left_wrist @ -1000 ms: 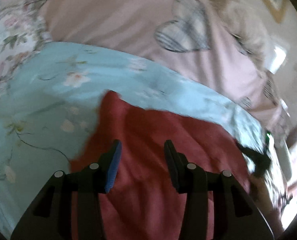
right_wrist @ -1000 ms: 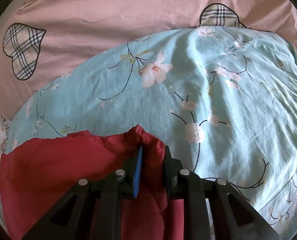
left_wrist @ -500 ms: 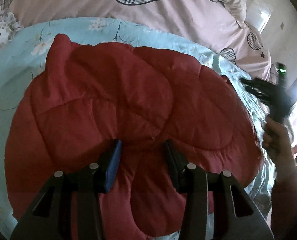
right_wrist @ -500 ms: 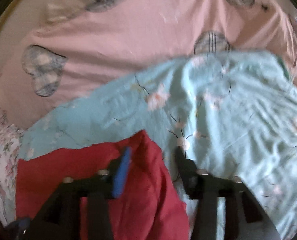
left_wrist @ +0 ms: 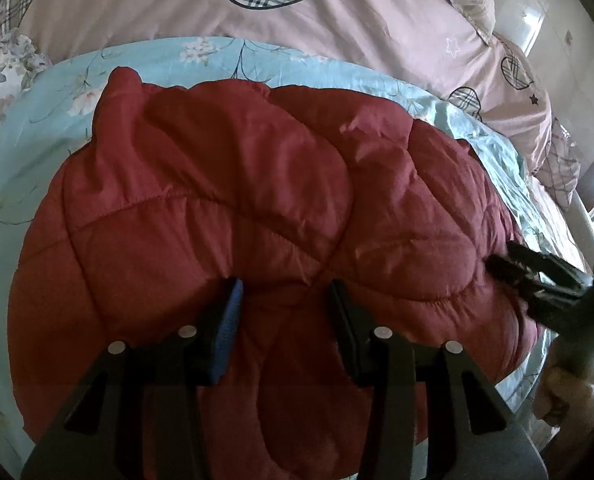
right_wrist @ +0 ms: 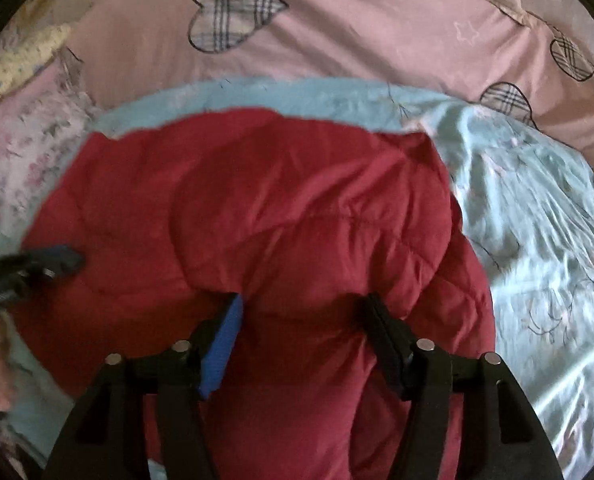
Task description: Fold large clothes
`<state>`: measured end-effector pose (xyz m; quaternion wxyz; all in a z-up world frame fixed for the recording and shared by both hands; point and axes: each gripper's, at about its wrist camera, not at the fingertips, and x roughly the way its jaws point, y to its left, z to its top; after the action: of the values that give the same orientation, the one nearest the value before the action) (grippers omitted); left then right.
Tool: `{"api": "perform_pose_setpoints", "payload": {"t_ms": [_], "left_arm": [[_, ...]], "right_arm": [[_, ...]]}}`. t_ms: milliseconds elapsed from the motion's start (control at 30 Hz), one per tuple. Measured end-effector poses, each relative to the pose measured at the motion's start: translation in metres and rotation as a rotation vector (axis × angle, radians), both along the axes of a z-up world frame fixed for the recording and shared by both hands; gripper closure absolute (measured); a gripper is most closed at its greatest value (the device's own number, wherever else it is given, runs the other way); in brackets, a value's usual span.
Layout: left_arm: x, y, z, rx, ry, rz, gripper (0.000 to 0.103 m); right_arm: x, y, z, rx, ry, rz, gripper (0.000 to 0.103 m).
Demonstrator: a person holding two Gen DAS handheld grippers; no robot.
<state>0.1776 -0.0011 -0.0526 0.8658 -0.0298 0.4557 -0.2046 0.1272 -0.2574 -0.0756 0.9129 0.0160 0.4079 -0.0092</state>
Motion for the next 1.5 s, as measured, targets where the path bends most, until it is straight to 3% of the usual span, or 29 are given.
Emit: {"api": "perform_pose_setpoints", "payload": {"t_ms": [267, 500, 667, 767, 1000, 1067, 1333, 1500], "left_arm": [[-0.002, -0.009, -0.009, 0.057, -0.035, 0.026, 0.060], [-0.010, -0.007, -0.002, 0.060, -0.026, 0.056, 0.060], [-0.030, 0.015, 0.014, 0.068, -0.042, 0.143, 0.060], [-0.036, 0.022, 0.016, 0.139, -0.053, 0.207, 0.059], [-0.041, 0.010, 0.007, 0.284, -0.075, 0.220, 0.051], [-0.045, 0.013, 0.010, 0.309, -0.090, 0.249, 0.037], [-0.034, 0.030, -0.003, 0.279, -0.068, 0.273, 0.018], [-0.033, 0.026, -0.007, 0.287, -0.071, 0.264, 0.016]], "right_arm": [[0.006, -0.013, -0.016, 0.037, -0.007, -0.052, 0.036], [-0.001, -0.012, -0.019, 0.052, -0.038, -0.072, 0.036], [-0.006, -0.015, -0.017, 0.078, -0.034, -0.078, 0.036], [-0.010, -0.017, -0.016, 0.094, -0.027, -0.086, 0.036], [-0.040, -0.014, 0.003, 0.128, -0.033, -0.112, 0.034], [-0.047, -0.011, 0.008, 0.121, -0.046, -0.109, 0.034], [-0.035, -0.014, -0.011, 0.076, -0.009, -0.104, 0.029], [-0.032, -0.019, -0.017, 0.088, -0.016, -0.101, 0.027]]}}
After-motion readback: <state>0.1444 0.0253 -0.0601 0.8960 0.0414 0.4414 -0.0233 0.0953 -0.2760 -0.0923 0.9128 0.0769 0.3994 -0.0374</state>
